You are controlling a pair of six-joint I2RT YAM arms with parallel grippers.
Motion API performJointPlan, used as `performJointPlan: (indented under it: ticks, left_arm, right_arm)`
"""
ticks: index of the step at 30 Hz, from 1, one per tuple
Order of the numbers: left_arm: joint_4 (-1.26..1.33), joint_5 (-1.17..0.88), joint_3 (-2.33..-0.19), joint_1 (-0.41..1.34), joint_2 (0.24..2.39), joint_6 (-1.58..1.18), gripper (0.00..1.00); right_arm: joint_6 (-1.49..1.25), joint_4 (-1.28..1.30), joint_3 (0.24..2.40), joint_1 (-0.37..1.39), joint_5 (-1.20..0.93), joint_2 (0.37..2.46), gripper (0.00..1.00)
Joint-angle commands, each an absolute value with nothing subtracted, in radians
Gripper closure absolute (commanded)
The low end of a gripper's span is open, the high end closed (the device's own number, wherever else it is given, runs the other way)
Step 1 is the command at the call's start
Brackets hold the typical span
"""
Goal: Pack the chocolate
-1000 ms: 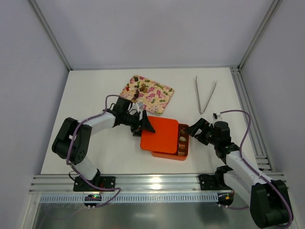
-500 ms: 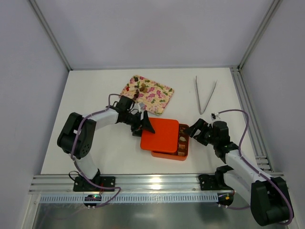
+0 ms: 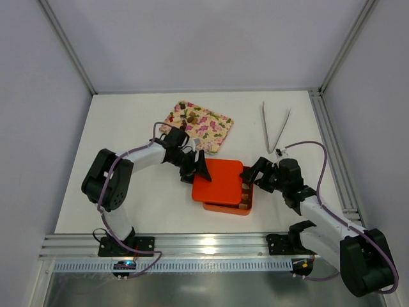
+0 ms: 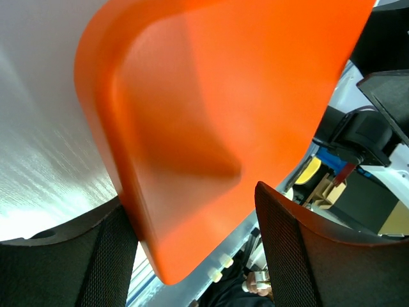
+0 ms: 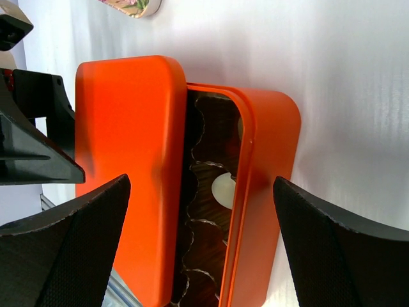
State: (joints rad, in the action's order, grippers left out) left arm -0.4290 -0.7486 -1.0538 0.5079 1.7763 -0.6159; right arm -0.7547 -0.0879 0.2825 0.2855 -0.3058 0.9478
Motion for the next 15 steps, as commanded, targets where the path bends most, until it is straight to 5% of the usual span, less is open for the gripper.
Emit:
performJointPlan:
  ticks: [1, 15]
  left_arm:
    - [-0.488, -0.706, -1.104, 0.535, 1.790, -0.588, 0.32]
    - [-0.541, -0.617, -1.157, 0.617, 1.818, -0.571, 0.33]
  right_arm:
    - [-0.744, -0.110, 0.337, 0.310, -0.265, 0.965, 0.08]
    - [-0.765, -0.104, 0.362, 0.377, -0.221, 0.991, 0.08]
